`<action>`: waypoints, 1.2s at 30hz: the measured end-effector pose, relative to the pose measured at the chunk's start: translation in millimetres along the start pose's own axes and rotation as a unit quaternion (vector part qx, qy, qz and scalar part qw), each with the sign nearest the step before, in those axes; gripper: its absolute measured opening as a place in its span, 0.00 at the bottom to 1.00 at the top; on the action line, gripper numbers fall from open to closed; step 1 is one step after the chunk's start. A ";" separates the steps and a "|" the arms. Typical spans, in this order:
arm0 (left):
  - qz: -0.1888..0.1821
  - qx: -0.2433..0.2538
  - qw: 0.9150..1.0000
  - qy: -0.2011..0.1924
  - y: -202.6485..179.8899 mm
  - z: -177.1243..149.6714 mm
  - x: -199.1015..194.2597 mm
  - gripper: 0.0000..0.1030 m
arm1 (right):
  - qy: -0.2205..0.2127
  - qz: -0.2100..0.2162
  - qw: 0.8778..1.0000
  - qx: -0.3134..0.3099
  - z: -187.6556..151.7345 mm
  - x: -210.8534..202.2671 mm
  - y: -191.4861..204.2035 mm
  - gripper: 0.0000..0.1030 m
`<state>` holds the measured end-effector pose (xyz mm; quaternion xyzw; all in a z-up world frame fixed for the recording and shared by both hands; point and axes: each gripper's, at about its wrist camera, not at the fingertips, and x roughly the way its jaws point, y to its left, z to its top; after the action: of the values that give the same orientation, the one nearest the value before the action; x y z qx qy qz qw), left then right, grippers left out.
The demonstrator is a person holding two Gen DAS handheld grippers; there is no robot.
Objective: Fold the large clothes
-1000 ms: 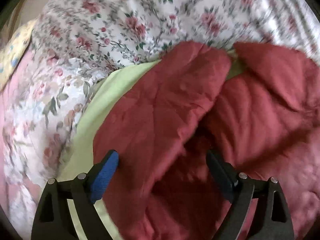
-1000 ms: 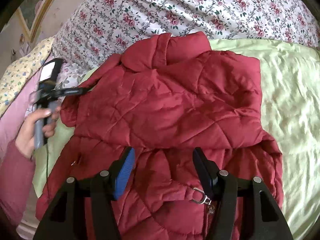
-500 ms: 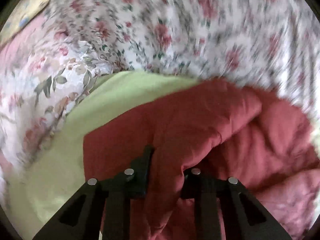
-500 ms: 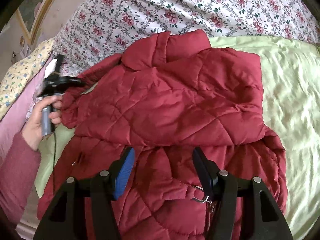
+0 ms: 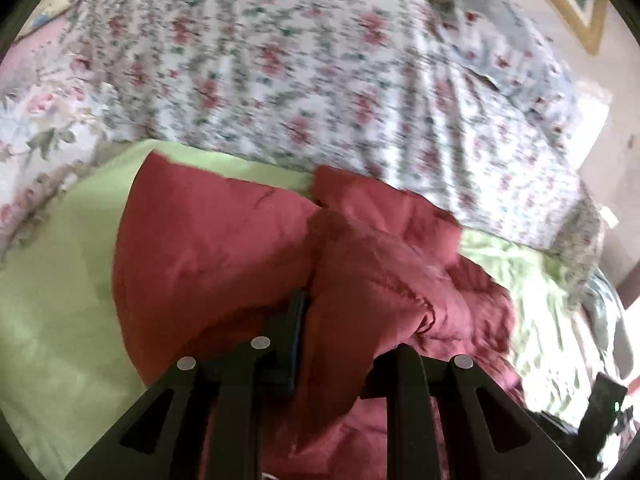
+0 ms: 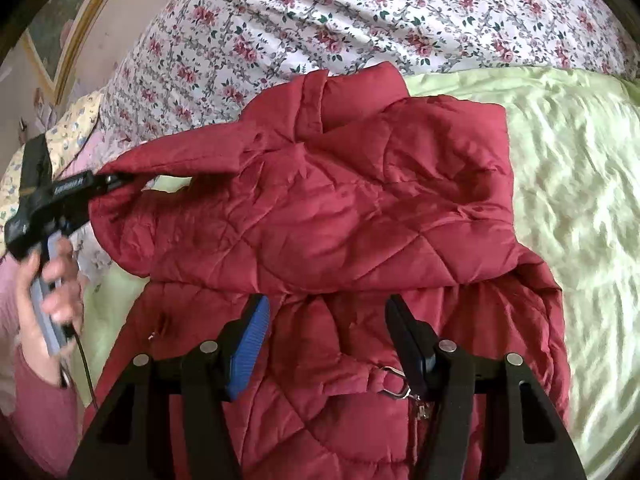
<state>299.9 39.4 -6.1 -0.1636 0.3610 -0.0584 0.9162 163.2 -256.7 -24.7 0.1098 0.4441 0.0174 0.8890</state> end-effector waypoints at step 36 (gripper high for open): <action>0.009 0.095 0.994 0.048 -11.8 -46.5 -8.4 0.82 | -0.056 -0.006 0.994 0.093 63.5 13.7 -50.0 0.06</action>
<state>262.2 18.2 -28.5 -0.0699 0.3992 -0.0921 0.9095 218.5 -315.1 -9.0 0.1904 0.3938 -0.0355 0.8986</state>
